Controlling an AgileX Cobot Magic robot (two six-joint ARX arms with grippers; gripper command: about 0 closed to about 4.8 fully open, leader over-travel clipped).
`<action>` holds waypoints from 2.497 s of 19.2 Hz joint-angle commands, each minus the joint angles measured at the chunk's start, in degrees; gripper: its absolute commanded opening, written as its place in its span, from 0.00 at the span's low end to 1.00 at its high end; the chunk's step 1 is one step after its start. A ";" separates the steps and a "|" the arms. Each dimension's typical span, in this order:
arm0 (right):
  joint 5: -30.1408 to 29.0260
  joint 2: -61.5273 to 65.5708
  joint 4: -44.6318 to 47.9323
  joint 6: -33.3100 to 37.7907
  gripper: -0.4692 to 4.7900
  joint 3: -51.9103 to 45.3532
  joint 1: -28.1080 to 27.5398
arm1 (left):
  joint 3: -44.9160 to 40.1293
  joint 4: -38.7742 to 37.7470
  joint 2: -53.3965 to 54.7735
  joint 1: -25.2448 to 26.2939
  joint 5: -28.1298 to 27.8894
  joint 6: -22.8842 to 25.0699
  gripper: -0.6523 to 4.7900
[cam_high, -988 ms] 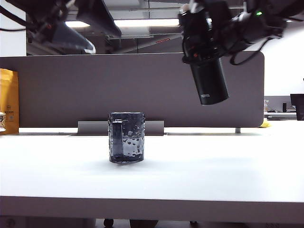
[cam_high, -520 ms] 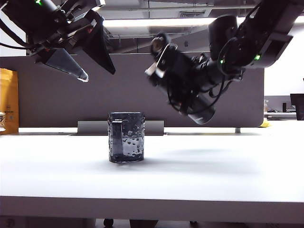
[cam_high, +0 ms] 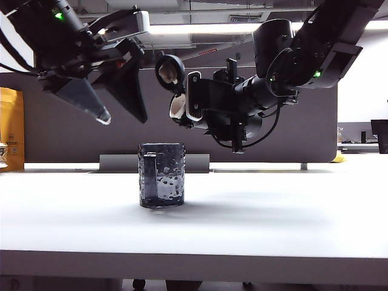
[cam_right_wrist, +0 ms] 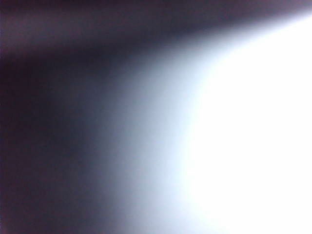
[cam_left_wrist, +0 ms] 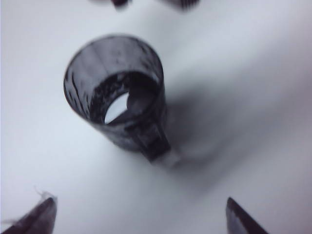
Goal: Pick up the black thermos, pour some water into the cup, then place the black thermos back on the table.
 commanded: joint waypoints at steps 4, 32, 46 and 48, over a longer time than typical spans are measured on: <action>-6.32 -0.83 6.64 -4.94 0.27 0.61 0.02 | 0.20 2.21 -0.09 -0.04 -1.27 -2.34 1.00; -6.05 1.66 9.25 -24.79 0.13 3.76 0.07 | 0.17 0.94 -0.02 -0.02 -2.97 -1.86 1.00; -6.05 1.68 9.18 -24.57 0.13 3.72 1.33 | 0.17 -0.24 -0.02 -0.02 -2.97 -1.90 1.00; -6.03 1.68 9.18 -24.59 0.13 3.72 1.33 | 0.17 -1.05 -0.02 -0.02 -2.99 -1.88 1.00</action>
